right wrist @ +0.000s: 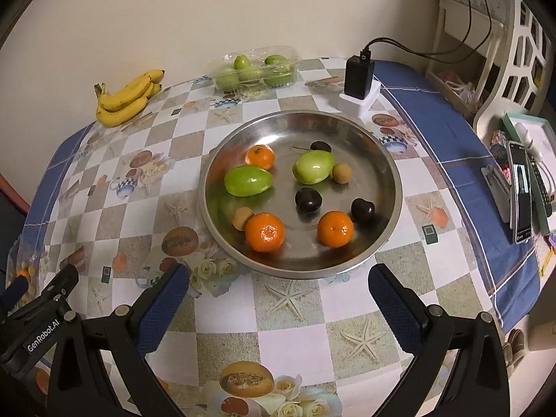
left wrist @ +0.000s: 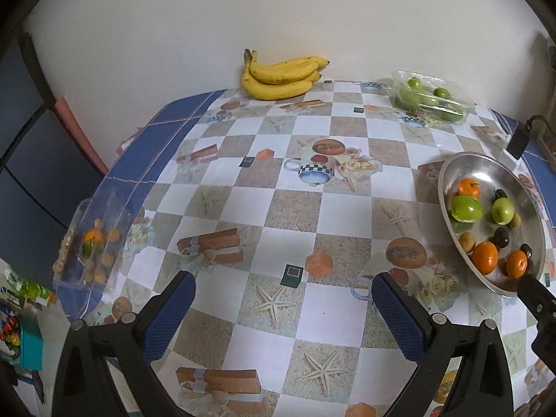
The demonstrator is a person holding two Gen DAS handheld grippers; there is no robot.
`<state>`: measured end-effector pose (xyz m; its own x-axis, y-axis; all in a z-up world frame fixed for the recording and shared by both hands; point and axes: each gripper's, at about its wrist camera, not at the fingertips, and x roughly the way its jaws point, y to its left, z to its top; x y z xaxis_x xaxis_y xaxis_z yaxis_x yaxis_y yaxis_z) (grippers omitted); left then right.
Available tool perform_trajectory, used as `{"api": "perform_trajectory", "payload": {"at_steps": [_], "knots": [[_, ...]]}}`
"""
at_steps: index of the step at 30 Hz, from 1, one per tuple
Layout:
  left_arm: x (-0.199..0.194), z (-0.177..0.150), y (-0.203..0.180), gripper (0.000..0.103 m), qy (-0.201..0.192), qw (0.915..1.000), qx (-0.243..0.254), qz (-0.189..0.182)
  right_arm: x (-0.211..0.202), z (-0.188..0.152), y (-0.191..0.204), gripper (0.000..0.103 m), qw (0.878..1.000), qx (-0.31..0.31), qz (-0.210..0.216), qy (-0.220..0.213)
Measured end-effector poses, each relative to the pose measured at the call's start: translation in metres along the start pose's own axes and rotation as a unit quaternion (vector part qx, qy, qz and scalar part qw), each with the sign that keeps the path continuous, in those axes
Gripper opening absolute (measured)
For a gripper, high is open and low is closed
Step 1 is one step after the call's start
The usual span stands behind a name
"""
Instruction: Organize fruits
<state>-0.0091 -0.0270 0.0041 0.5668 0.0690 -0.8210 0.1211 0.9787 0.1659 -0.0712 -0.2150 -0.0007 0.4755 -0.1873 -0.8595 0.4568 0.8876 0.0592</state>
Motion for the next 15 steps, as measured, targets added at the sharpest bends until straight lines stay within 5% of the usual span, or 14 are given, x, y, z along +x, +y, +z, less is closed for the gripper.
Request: {"api": "perform_trajectory", "payload": {"at_steps": [15], "knots": [[0.007,-0.001,0.002,0.103,0.013,0.9999,-0.006,-0.006,0.001,0.0,-0.008,0.103,1.0,0.023,0.005,0.002]]}}
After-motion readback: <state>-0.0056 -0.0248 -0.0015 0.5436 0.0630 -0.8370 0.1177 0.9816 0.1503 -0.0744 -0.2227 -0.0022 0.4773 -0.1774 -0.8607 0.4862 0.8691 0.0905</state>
